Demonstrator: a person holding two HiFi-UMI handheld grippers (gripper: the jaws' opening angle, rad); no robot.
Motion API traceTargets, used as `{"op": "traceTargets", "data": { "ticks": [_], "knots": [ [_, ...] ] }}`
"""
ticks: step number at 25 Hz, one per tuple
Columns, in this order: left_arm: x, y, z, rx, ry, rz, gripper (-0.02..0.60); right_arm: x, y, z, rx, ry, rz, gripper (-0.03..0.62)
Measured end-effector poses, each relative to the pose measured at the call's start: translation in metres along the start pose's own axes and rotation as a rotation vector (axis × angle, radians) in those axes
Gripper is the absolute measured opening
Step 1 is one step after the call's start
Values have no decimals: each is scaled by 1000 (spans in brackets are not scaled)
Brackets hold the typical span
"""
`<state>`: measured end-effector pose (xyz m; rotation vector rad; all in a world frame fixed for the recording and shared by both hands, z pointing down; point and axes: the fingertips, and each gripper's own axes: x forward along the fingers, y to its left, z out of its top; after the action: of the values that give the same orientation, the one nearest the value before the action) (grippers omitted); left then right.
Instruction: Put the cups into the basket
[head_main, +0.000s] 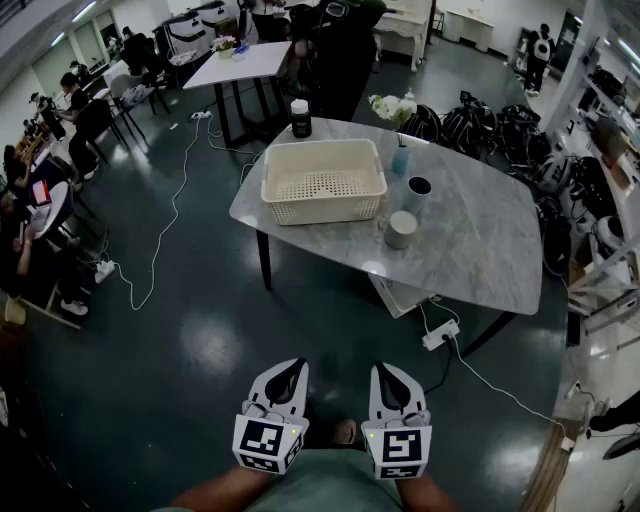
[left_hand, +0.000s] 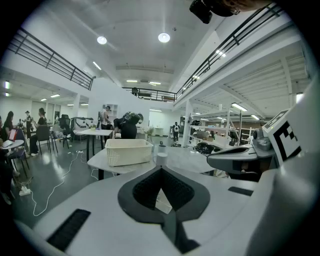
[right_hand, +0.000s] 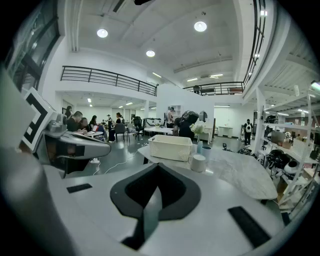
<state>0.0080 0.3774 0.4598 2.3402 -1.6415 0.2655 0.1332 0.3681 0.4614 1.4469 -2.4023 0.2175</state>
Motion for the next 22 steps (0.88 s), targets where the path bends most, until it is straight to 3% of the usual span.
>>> {"op": "traceTargets", "data": {
  "ticks": [14, 22],
  "knots": [
    [11, 4, 9, -14, -4, -5, 6, 10, -1, 2, 47, 0, 8, 12],
    [31, 17, 19, -16, 0, -32, 6, 31, -10, 14, 56, -8, -30, 14]
  ]
}}
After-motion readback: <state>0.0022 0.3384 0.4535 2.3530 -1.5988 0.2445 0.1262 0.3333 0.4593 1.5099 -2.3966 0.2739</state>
